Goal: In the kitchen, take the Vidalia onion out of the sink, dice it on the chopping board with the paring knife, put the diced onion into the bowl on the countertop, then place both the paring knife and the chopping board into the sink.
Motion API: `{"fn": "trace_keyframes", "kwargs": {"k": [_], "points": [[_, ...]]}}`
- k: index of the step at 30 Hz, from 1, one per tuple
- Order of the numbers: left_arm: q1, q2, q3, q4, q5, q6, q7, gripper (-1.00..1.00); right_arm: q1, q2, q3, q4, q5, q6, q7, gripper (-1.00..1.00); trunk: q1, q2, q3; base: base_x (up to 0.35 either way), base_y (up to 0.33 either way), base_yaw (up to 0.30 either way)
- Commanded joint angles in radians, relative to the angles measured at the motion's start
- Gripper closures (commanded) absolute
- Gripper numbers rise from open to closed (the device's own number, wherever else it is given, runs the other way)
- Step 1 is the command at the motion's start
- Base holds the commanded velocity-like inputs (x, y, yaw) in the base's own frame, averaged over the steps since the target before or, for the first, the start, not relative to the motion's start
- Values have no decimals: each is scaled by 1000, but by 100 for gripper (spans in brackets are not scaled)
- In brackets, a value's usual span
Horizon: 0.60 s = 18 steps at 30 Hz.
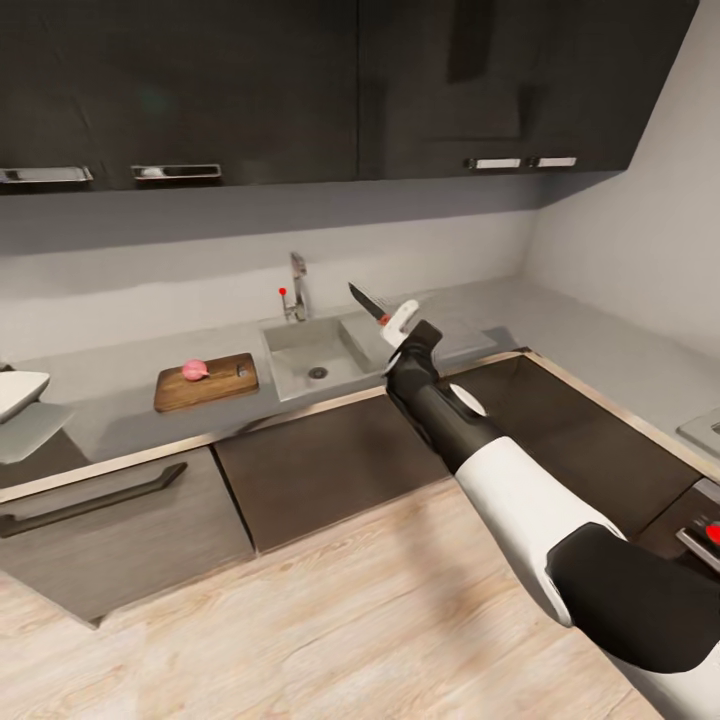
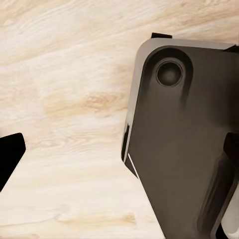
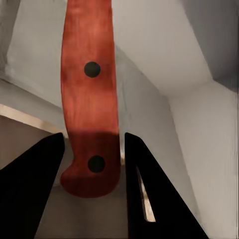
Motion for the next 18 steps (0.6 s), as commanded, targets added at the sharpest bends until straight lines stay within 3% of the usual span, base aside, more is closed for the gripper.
{"fn": "trace_keyframes", "kwargs": {"k": [1, 11, 14, 15, 17, 18], "points": [[-2, 0, -8, 4, 6, -6, 1, -100, -1, 0, 20, 2, -3, 6, -4, 100, 1, -2, -2, -8, 232, 0], [-2, -1, -7, 4, 6, -5, 1, -100, -1, 0, 62, 39, -3, 2, -5, 100, 1, -2, -2, 4, 136, 0], [-2, -2, -7, 4, 6, -5, 1, -100, -1, 0, 144, 39, -3, 0, -5, 100, 1, -2, -2, 89, 9, 0], [-2, -2, -7, 4, 6, -5, 1, -100, -1, 0, 228, 35, -5, 0, -6, 100, 1, -2, -2, 137, 3, 0], [-2, -1, -6, 4, 6, -5, 1, -100, -1, 0, 288, 28, -16, 2, -8, 100, 1, -2, -2, 141, 1, 0], [-2, -1, -6, 4, 6, -6, 1, -100, -1, 0, 294, 26, -21, 3, -8, 100, 1, -2, -2, 135, 1, 0]]}}
